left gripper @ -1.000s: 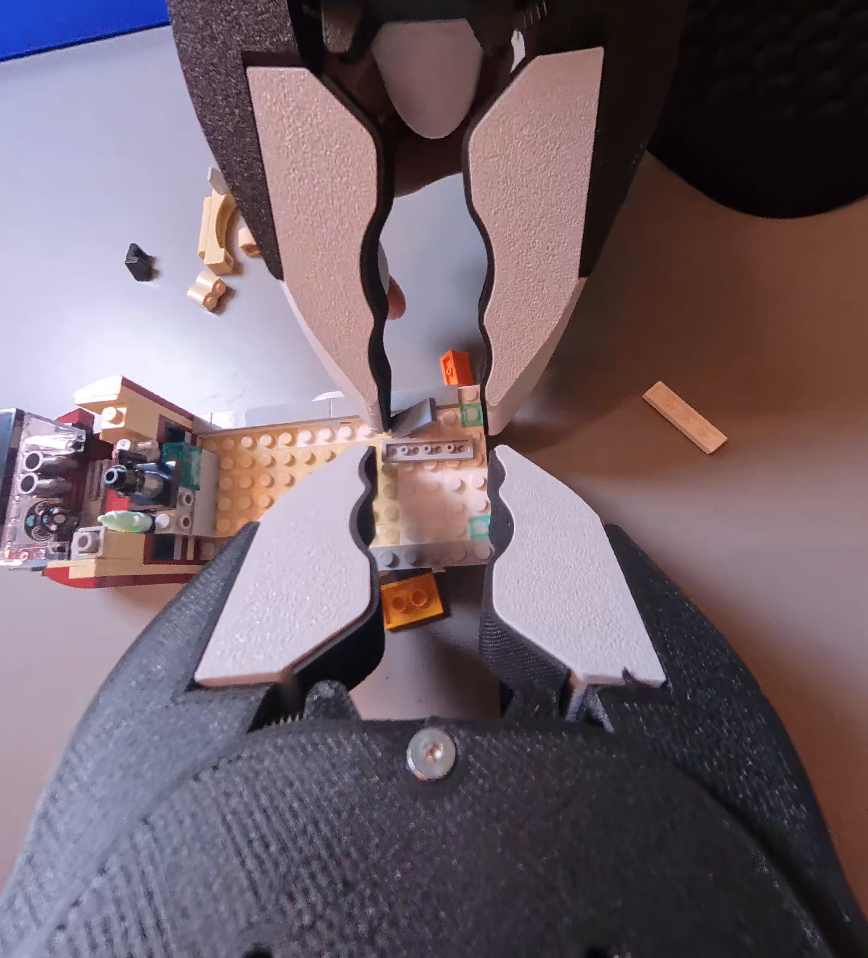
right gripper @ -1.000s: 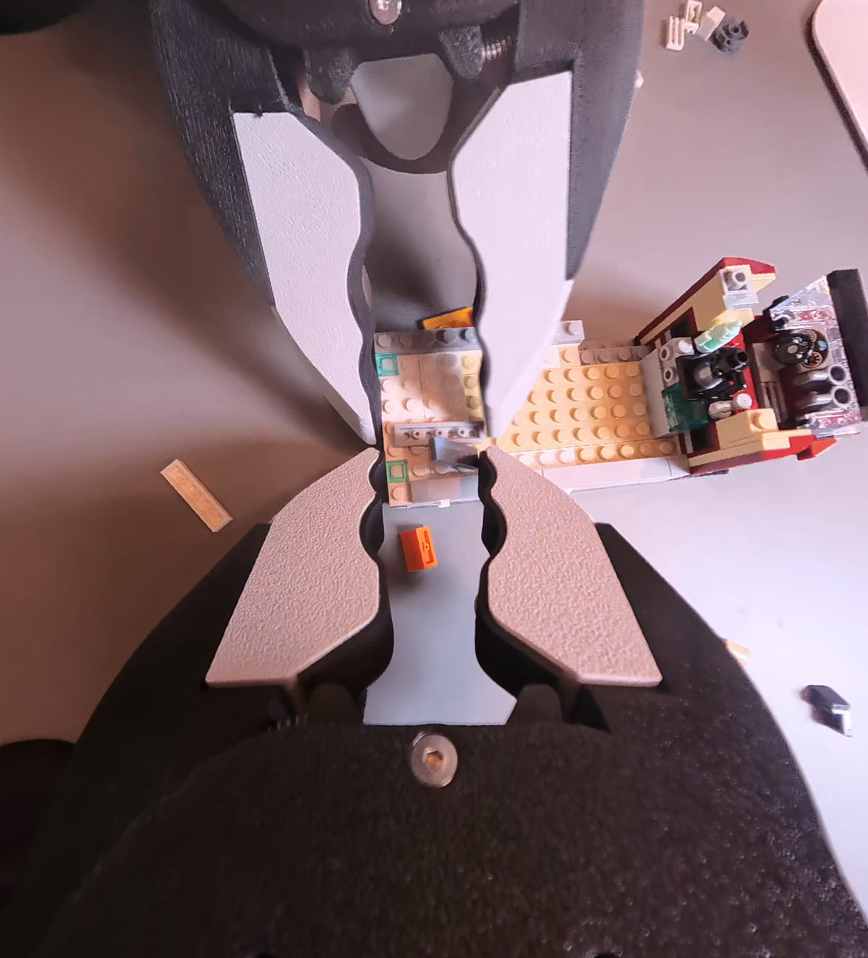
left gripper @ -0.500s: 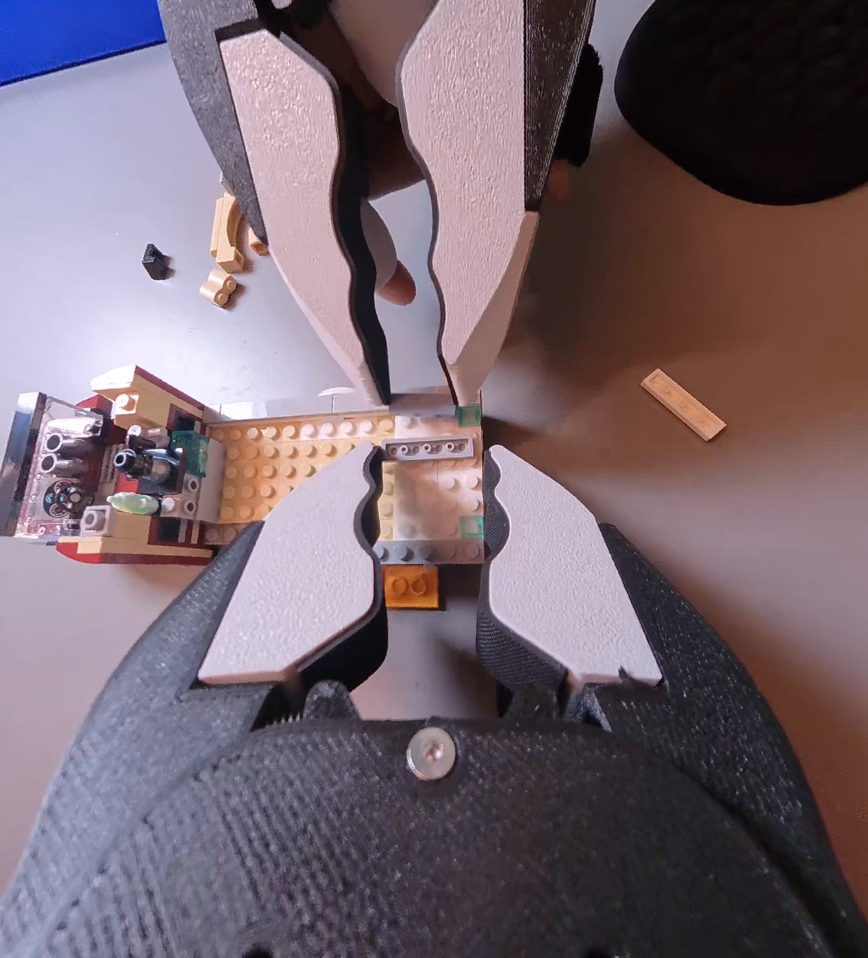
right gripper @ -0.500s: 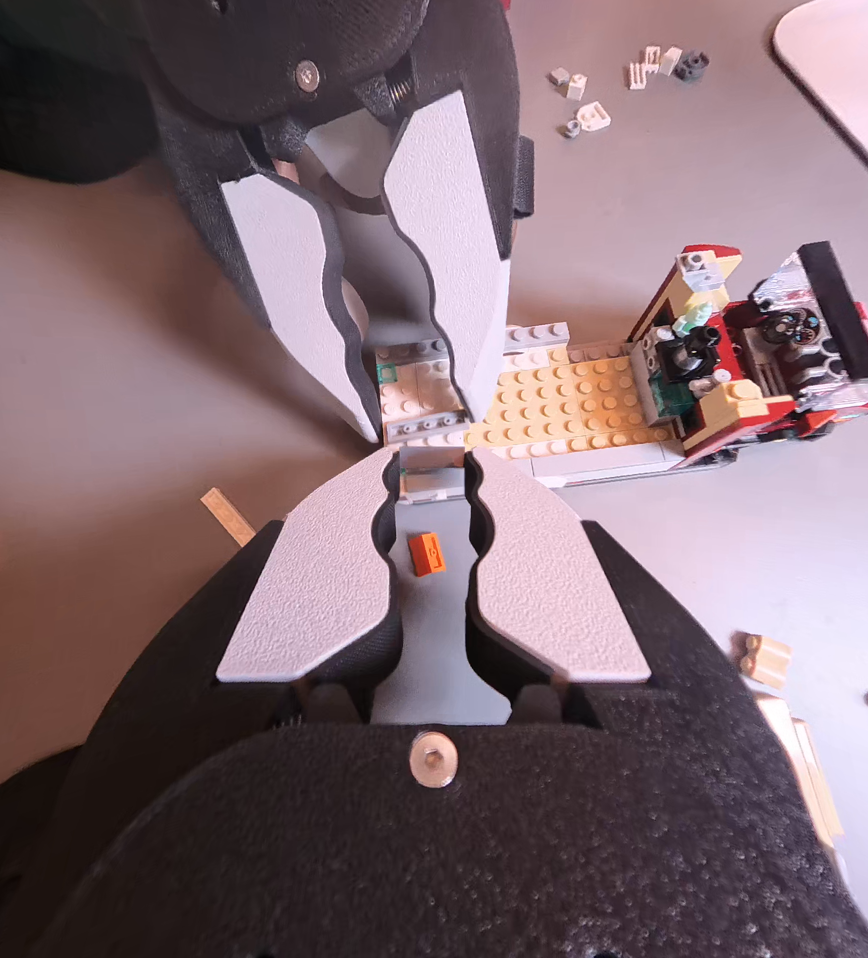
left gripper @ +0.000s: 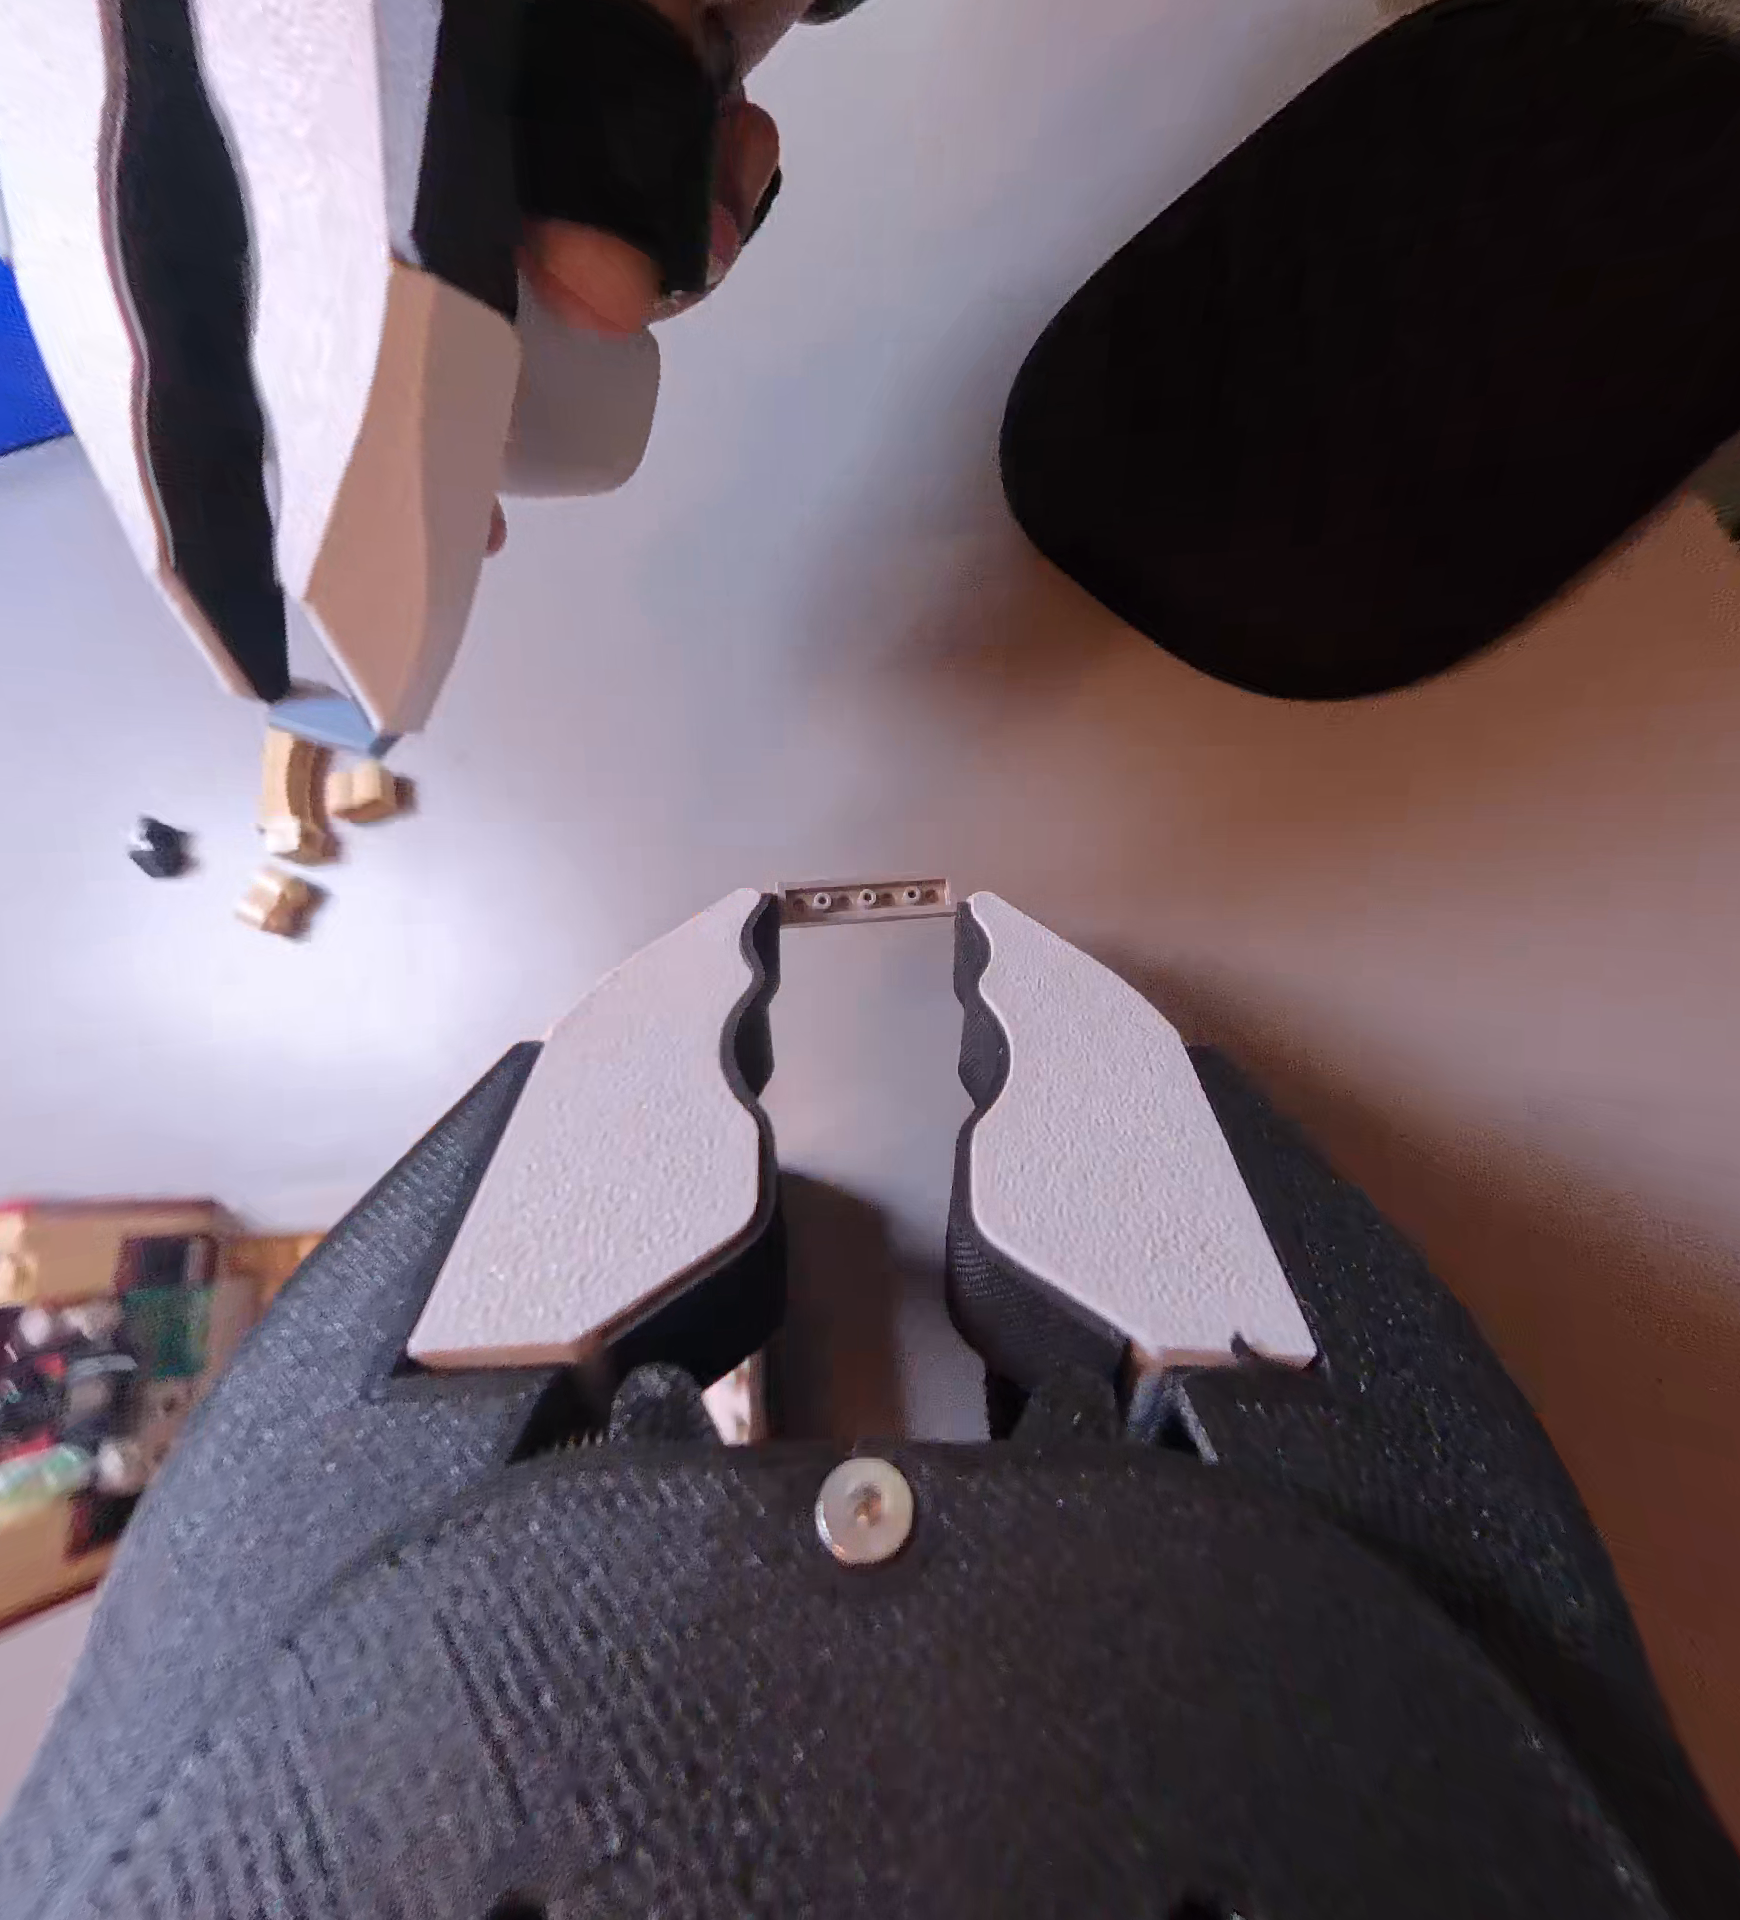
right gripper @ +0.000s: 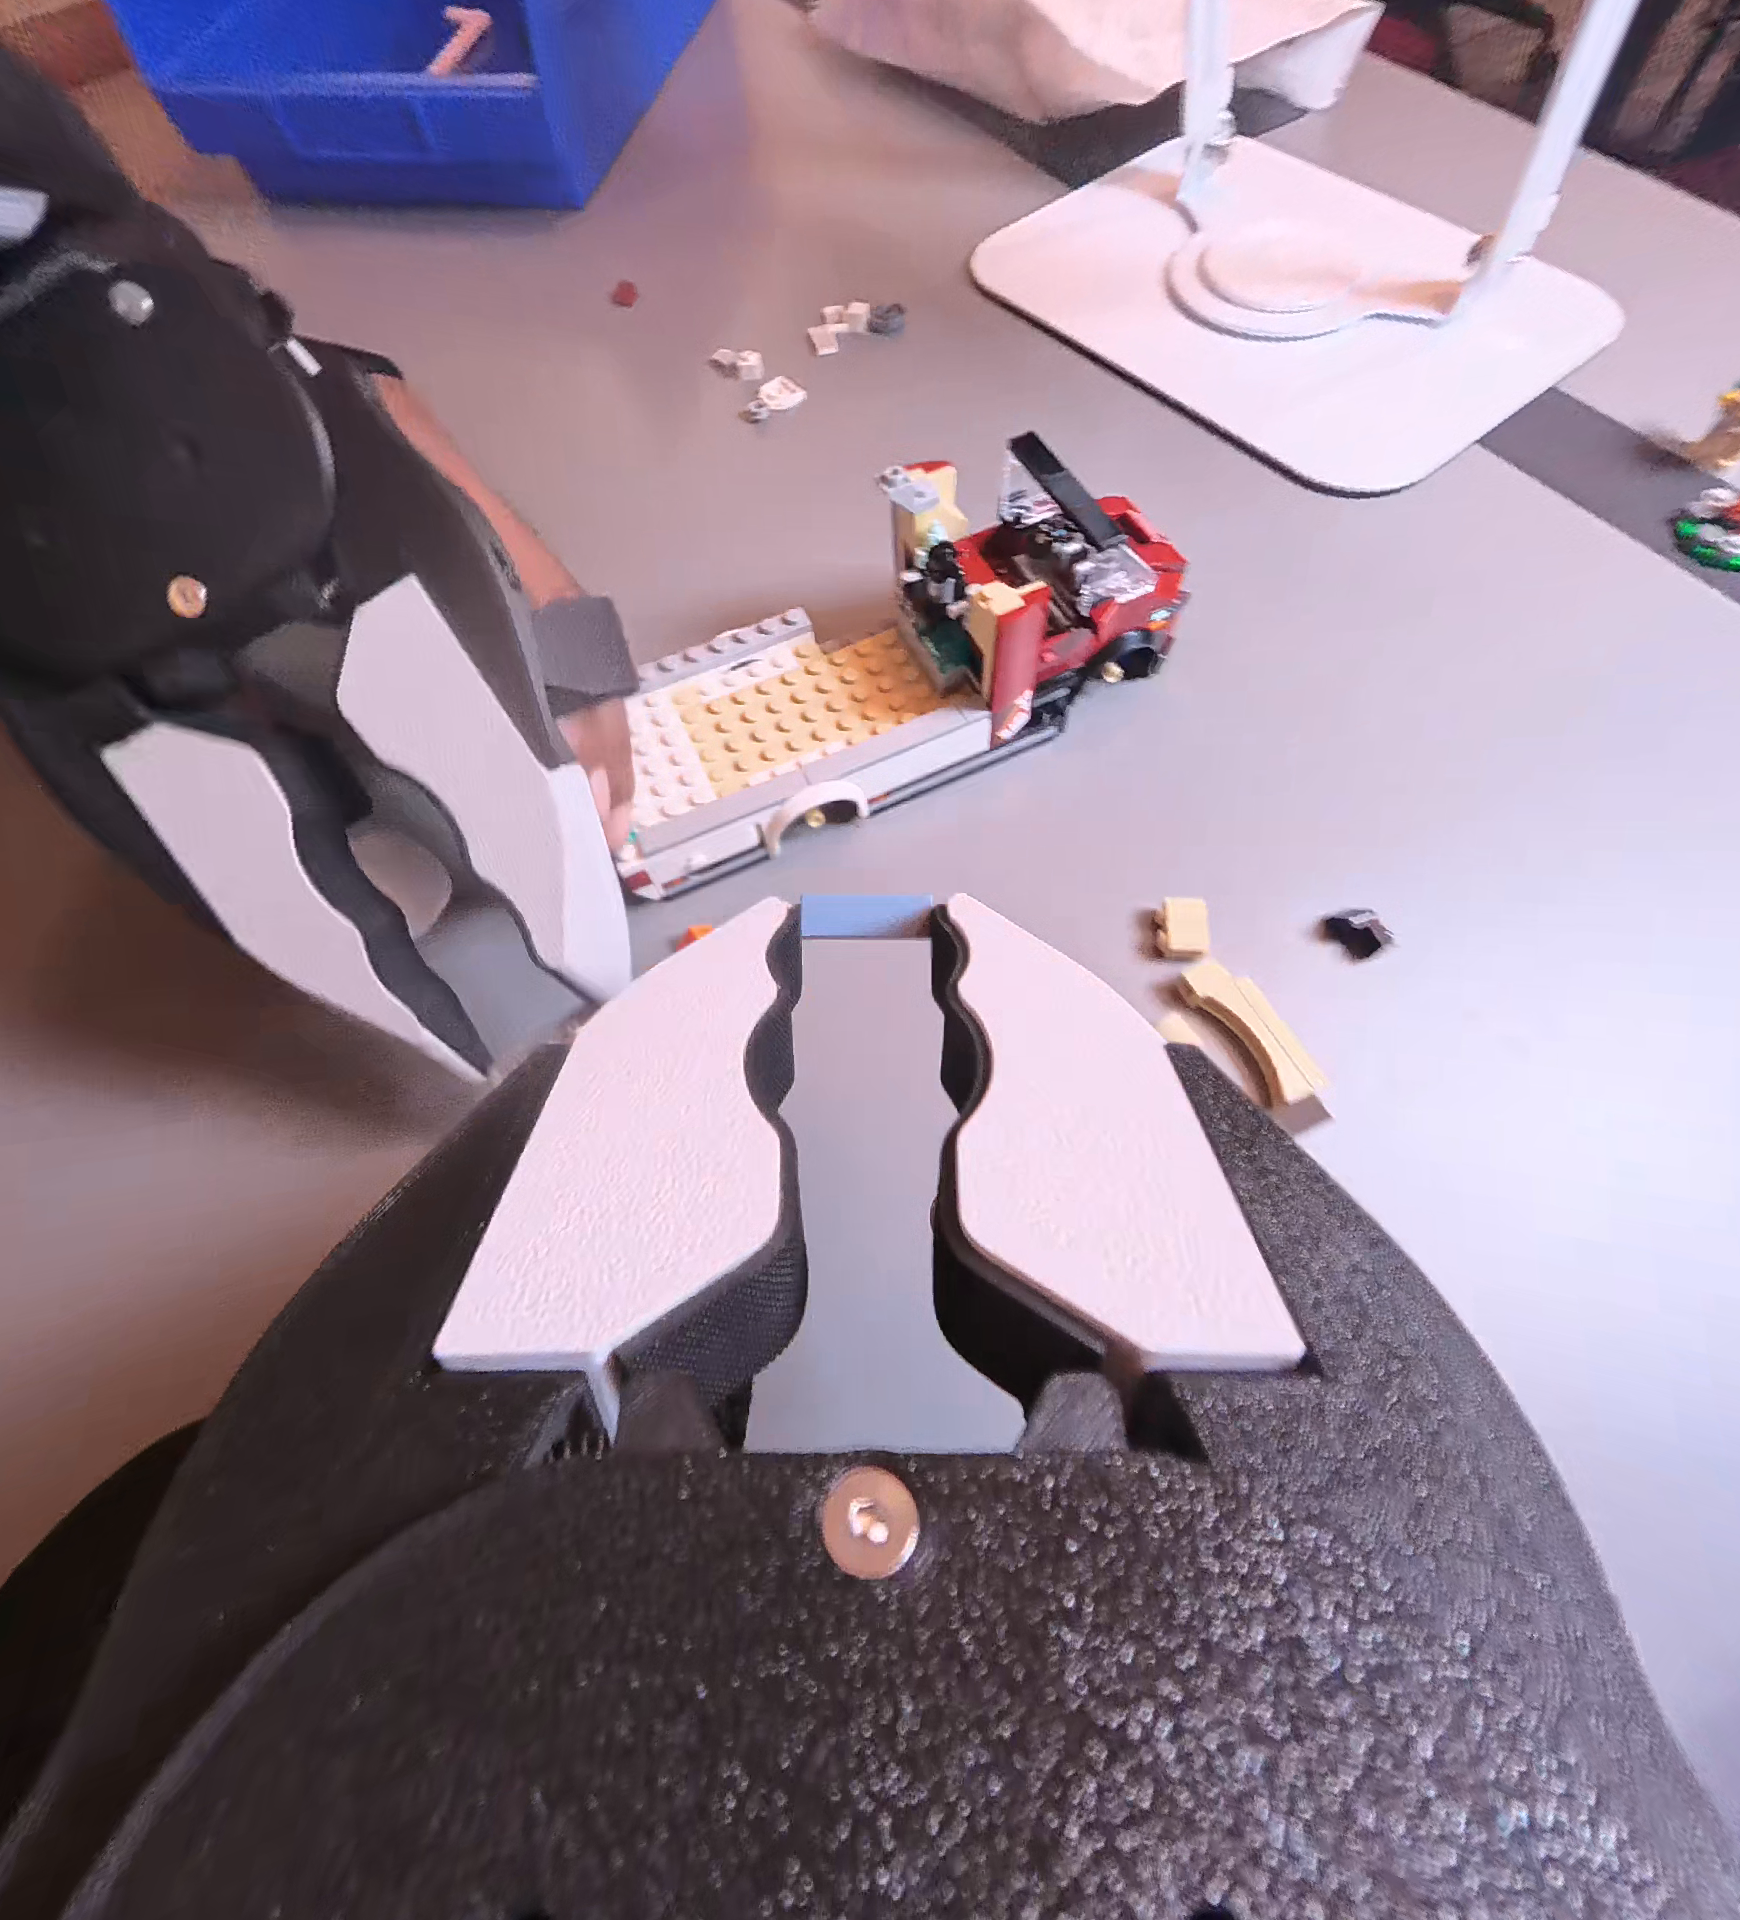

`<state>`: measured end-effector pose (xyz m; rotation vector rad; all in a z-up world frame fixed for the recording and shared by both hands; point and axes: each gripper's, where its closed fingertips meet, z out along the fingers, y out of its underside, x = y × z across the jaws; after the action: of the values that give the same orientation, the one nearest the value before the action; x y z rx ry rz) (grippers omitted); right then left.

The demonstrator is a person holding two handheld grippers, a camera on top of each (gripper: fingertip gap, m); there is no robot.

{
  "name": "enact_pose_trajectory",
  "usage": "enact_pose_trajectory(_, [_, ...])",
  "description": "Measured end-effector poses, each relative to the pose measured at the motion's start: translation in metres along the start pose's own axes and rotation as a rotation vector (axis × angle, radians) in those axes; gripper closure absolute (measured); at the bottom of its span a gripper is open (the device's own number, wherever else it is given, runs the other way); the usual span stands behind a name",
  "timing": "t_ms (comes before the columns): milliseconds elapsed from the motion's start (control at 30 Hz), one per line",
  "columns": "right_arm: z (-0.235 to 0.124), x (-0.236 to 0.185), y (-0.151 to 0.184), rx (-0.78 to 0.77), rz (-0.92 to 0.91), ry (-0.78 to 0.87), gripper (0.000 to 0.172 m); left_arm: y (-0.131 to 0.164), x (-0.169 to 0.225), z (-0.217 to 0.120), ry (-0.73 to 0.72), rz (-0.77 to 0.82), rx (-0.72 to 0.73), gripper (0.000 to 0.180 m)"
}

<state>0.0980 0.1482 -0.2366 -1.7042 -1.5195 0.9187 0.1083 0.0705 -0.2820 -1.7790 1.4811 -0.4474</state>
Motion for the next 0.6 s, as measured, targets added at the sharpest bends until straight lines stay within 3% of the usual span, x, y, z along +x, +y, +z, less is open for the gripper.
enact_pose_trajectory(167, [-0.026,0.015,0.007,0.015,0.04,0.101,0.147,-0.017,-0.018,0.041,-0.032,0.071,-0.133,0.148])
enact_pose_trajectory(267, [-0.038,0.016,0.014,0.024,0.058,0.118,0.148,-0.016,-0.033,0.044,-0.08,0.049,-0.158,0.13])
enact_pose_trajectory(467, [-0.043,0.004,0.027,0.032,0.047,0.082,0.148,-0.01,-0.026,-0.003,-0.098,-0.055,-0.046,0.125])
enact_pose_trajectory(600, [-0.026,-0.014,0.03,-0.003,-0.03,0.035,0.148,0.009,0.016,-0.034,0.025,-0.175,-0.038,0.144])
